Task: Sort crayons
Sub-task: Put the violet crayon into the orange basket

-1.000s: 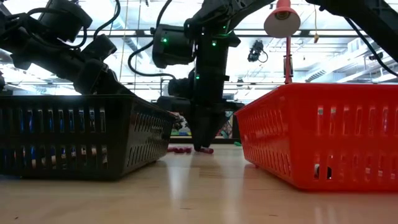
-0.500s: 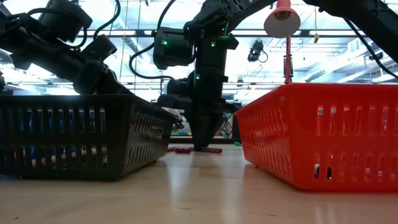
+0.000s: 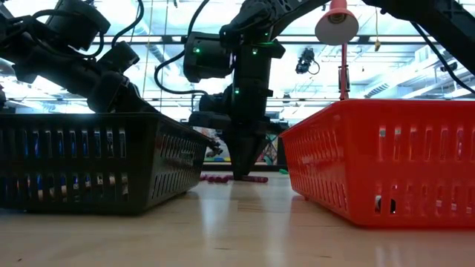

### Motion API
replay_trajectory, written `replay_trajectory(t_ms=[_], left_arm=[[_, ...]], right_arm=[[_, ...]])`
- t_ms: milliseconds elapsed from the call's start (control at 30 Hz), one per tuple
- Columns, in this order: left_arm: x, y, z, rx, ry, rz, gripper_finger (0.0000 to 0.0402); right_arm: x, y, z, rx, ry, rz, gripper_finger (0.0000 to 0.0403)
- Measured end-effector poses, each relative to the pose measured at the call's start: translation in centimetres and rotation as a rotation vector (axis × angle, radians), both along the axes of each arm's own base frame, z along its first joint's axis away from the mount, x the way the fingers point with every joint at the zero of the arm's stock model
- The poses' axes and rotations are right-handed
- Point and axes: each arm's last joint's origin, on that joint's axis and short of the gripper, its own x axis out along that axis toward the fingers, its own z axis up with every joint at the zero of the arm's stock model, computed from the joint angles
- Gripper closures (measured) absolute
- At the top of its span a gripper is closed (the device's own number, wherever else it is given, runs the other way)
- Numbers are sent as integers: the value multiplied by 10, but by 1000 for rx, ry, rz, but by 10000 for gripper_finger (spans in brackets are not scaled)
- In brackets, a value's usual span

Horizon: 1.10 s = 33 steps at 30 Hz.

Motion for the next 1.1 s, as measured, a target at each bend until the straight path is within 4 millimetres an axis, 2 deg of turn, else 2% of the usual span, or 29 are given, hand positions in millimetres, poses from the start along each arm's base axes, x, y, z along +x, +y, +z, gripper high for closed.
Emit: replay_trajectory(t_ms=[333,633,900,1100], left_arm=[[0,0,0,0,2,0,283],[0,0,-1,2,7,-1,283],[0,0,-1,4,10,-1,283],[-1,0,-1,4,19,-2,283]], right_arm=[[-7,2,13,13,11,4,373],[-21,5,53,-13,-9,-3,373],[-47,28,94,-58,12,-29,373],[-66,53,111,-82,49,-69,372]])
